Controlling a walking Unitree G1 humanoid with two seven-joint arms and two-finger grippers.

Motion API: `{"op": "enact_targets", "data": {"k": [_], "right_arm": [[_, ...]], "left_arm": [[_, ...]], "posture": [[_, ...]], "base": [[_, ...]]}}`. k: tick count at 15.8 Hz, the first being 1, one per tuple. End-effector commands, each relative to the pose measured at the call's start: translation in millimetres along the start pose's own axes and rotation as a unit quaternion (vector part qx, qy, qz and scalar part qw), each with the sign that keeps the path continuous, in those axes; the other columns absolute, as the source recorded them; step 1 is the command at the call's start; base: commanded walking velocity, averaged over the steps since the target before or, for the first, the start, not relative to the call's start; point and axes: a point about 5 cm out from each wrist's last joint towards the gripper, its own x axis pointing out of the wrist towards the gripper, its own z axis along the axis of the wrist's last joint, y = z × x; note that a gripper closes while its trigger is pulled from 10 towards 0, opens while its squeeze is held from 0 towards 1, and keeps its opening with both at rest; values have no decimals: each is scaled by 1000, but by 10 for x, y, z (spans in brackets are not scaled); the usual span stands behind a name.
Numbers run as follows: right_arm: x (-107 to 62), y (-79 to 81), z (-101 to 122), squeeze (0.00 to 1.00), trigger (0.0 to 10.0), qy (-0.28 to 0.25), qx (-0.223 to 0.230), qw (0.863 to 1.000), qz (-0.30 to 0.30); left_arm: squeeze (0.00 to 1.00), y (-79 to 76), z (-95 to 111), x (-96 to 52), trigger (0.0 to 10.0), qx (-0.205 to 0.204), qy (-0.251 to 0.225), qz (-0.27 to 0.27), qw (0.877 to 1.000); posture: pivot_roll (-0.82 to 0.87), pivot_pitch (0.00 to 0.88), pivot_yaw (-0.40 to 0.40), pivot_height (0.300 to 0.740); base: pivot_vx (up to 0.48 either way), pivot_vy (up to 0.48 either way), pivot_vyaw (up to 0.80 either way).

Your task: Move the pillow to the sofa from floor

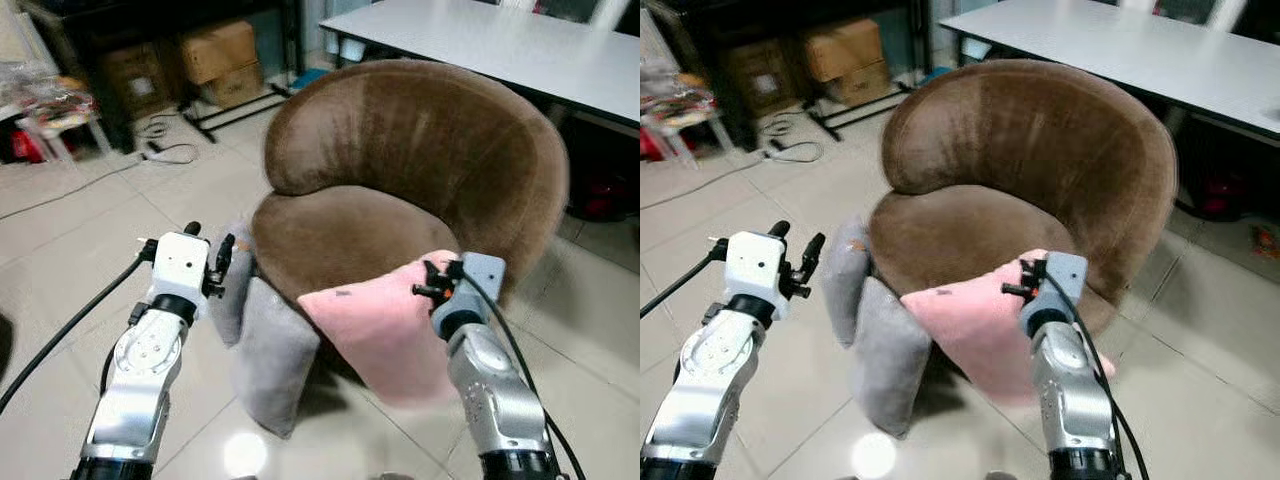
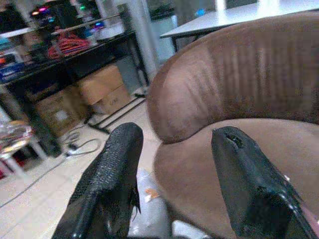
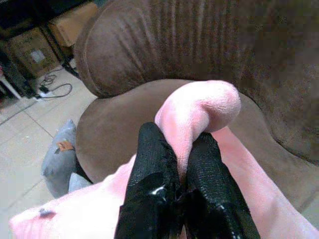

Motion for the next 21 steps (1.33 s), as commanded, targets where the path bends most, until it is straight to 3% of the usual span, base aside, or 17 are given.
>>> {"op": "enact_targets", "data": {"k": [1, 3, 7, 13, 21], "right_arm": [[11, 20, 105, 0, 10000, -25, 1, 1000, 6], [27, 29, 125, 0, 10000, -27, 1, 1000, 8], [56, 35, 150, 0, 10000, -31, 2, 999, 13], [53, 4, 161, 0, 10000, -32, 2, 999, 7], [85, 39, 208, 0, 10000, -42, -8, 999, 23]], "left_arm": [[0, 3, 1, -20, 10000, -2, -2, -1, 1000], [0, 3, 5, -20, 10000, -4, -4, -1, 1000], [0, 1, 12, -19, 10000, -8, -8, -2, 1000], [0, -20, 12, 17, 10000, -12, -10, -6, 1000], [0, -2, 12, 19, 10000, -7, -11, 11, 1000]], "posture": [[-88, 0, 28, 740], [-84, 0, 22, 740], [-84, 0, 17, 740], [-94, 0, 19, 740], [-75, 0, 3, 740]], "base": [[0, 0, 0], [0, 0, 0], [60, 0, -800], [257, 0, 0], [0, 0, -60]]}}
